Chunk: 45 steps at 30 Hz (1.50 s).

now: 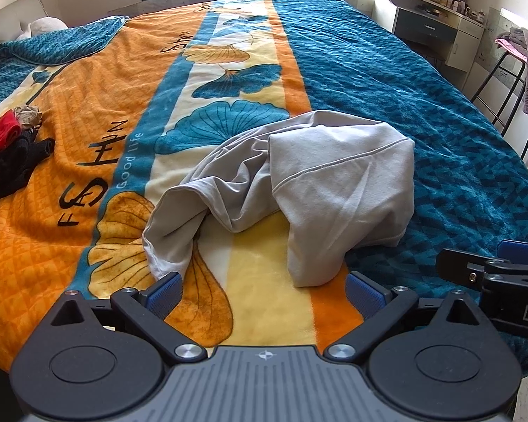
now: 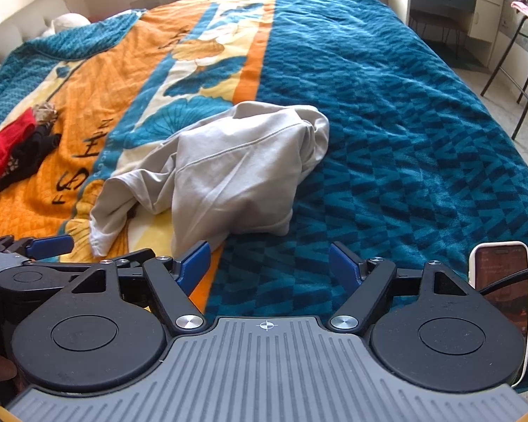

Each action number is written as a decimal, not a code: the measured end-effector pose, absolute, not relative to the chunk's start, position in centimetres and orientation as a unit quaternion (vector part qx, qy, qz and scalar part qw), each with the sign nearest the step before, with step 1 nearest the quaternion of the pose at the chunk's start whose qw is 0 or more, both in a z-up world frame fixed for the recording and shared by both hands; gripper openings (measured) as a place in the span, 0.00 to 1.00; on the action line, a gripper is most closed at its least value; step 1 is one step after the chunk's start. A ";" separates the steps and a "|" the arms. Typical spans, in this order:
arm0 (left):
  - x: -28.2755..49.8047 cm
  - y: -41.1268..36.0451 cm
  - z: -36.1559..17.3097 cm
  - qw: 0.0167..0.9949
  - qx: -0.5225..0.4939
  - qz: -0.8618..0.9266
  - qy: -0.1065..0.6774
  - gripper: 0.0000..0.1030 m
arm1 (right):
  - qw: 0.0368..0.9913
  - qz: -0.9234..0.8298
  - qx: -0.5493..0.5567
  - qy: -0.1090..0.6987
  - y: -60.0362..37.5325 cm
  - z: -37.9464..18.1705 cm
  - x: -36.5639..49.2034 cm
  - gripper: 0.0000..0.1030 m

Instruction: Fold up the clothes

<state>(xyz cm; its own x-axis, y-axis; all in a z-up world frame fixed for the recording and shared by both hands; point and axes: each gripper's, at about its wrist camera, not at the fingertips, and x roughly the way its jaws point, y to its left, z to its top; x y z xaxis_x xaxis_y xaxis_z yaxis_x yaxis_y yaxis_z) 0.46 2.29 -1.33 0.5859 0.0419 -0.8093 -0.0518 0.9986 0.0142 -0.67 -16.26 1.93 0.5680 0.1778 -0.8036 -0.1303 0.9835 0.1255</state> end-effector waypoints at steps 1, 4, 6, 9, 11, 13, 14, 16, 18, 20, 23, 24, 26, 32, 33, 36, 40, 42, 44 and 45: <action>0.5 2.7 -1.4 0.890 -0.007 0.033 0.454 0.96 | 0.884 0.090 0.027 0.458 -16.1 1.8 -0.5 0.78; 0.6 4.1 -1.5 0.890 -0.011 0.053 0.452 0.96 | 0.881 0.096 0.021 0.463 -15.3 1.1 0.1 0.78; 0.7 5.1 -1.7 0.890 -0.017 0.064 0.452 0.92 | 0.879 0.104 0.015 0.464 -14.7 0.7 0.5 0.79; 0.8 6.2 -2.0 0.888 -0.030 0.075 0.453 0.83 | 0.879 0.110 0.012 0.463 -14.1 0.5 1.2 0.79; 0.8 6.7 -2.1 0.886 -0.034 0.073 0.457 0.82 | 0.880 0.111 0.013 0.462 -13.7 0.5 1.6 0.79; 0.5 6.9 -1.9 0.886 -0.033 0.058 0.460 0.82 | 0.885 0.112 0.023 0.451 -13.9 1.3 1.4 0.79; 0.3 7.0 -1.6 0.886 -0.031 0.048 0.461 0.82 | 0.888 0.111 0.028 0.445 -14.2 2.1 1.1 0.79; -0.4 7.1 -0.7 0.886 -0.023 0.023 0.462 0.83 | 0.891 0.120 0.035 0.436 -15.1 4.1 0.1 0.79; -1.3 7.2 0.8 0.889 -0.015 -0.007 0.457 0.84 | 0.894 0.128 0.040 0.427 -16.0 6.2 -1.0 0.79; -2.1 7.3 2.4 0.892 -0.012 -0.033 0.451 0.85 | 0.898 0.138 0.040 0.416 -17.0 8.3 -2.2 0.79; -3.3 7.4 4.9 0.901 -0.007 -0.065 0.429 0.89 | 0.907 0.145 0.040 0.393 -18.3 11.8 -3.9 0.79; -3.6 7.3 5.5 0.906 0.000 -0.068 0.417 0.90 | 0.910 0.148 0.035 0.385 -18.5 12.6 -4.2 0.79; -3.9 7.0 5.9 0.916 0.017 -0.063 0.396 0.93 | 0.917 0.143 0.019 0.371 -18.5 13.4 -4.5 0.81; -1.9 7.0 0.9 0.914 -0.007 0.019 0.406 0.83 | 0.910 0.137 0.006 0.392 -16.9 7.7 -1.7 0.83; -1.7 7.4 0.3 0.913 -0.018 0.032 0.407 0.76 | 0.907 0.138 0.006 0.397 -16.6 6.3 -1.1 0.81; -1.3 8.7 -1.4 0.907 -0.057 0.063 0.413 0.69 | 0.910 0.164 -0.027 0.380 -15.0 2.4 -0.3 0.75; -1.1 10.5 -2.4 0.901 -0.105 0.089 0.412 0.68 | 0.907 0.204 -0.061 0.363 -11.8 -0.3 0.9 0.73; -1.0 11.2 -2.6 0.900 -0.115 0.104 0.408 0.69 | 0.909 0.215 -0.081 0.348 -9.9 -1.3 1.5 0.81; -0.9 12.0 -2.8 0.897 -0.127 0.114 0.409 0.69 | 0.910 0.226 -0.101 0.333 -7.9 -2.2 2.0 0.89; -0.8 12.3 -2.9 0.895 -0.131 0.116 0.410 0.69 | 0.911 0.226 -0.119 0.325 -7.0 -2.8 2.4 0.91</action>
